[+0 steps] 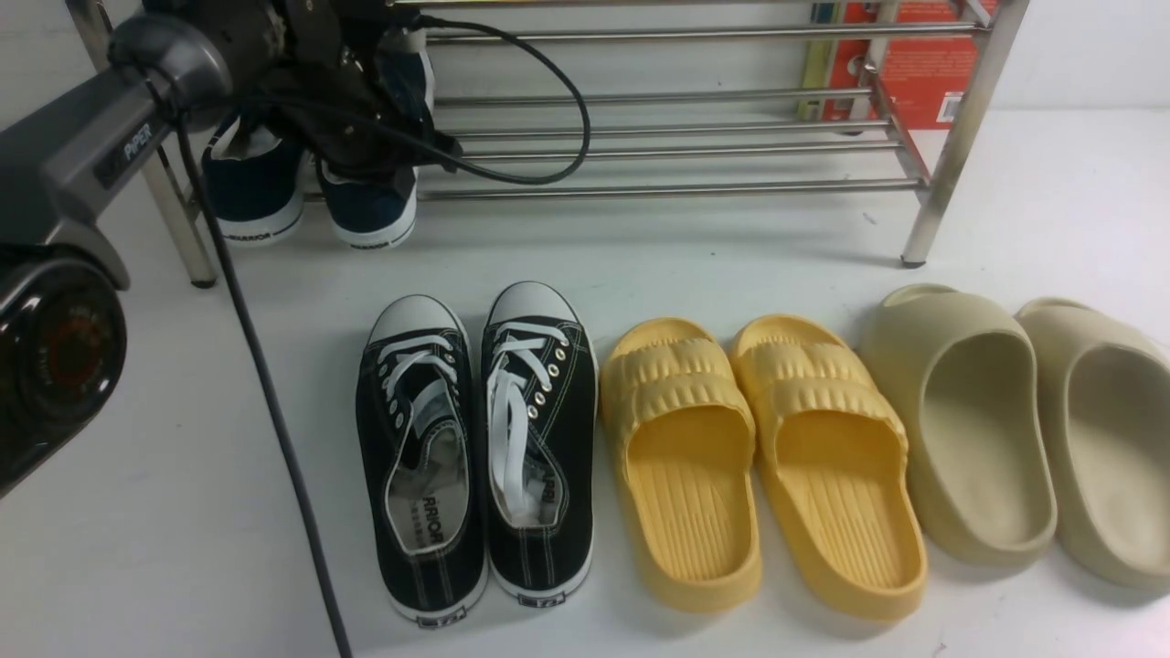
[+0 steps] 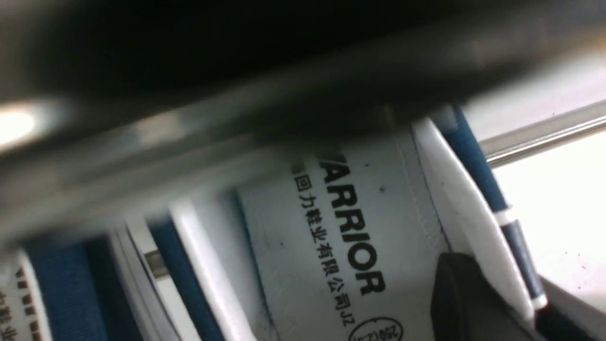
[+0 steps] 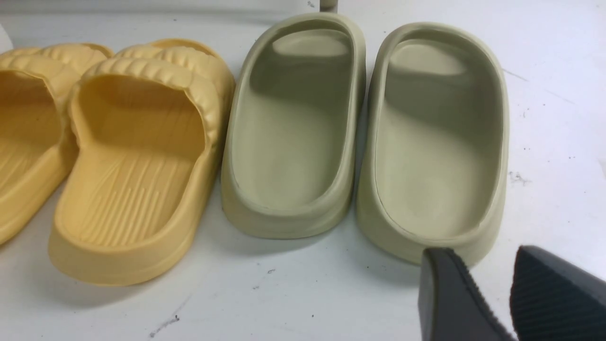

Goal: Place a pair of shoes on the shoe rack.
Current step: Use the left arm to put a shoe into the shoe rack

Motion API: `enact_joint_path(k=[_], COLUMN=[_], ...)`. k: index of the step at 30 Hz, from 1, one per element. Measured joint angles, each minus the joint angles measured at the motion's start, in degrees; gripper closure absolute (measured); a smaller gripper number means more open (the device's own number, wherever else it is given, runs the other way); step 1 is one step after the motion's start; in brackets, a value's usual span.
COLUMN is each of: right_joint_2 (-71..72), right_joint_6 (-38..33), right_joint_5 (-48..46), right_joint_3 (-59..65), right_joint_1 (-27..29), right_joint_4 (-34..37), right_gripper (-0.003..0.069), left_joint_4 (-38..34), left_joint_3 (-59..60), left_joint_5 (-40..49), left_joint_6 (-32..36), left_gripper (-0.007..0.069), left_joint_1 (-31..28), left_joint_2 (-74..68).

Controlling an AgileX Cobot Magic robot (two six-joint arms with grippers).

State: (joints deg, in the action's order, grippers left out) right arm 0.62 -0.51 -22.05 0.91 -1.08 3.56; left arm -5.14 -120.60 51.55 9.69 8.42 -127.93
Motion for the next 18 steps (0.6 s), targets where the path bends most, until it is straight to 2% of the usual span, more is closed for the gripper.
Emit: enact_joint_path(k=[10, 15, 18], right_joint_2=[0.00, 0.00, 0.00], right_joint_6=[0.00, 0.00, 0.00], right_joint_5=[0.00, 0.00, 0.00], right_joint_3=[0.00, 0.00, 0.00], right_joint_1=[0.00, 0.00, 0.00], right_joint_4=[0.00, 0.00, 0.00], right_gripper=[0.0419, 0.0419, 0.0419], left_joint_4=[0.06, 0.00, 0.00], left_joint_3=[-0.56, -0.56, -0.56], left_joint_5=[-1.66, -0.38, 2.25], left_joint_6=[-1.65, -3.47, -3.63], left_gripper=[0.0337, 0.0293, 0.0299], left_joint_1=[0.06, 0.06, 0.06], left_joint_2=[4.70, 7.82, 9.77])
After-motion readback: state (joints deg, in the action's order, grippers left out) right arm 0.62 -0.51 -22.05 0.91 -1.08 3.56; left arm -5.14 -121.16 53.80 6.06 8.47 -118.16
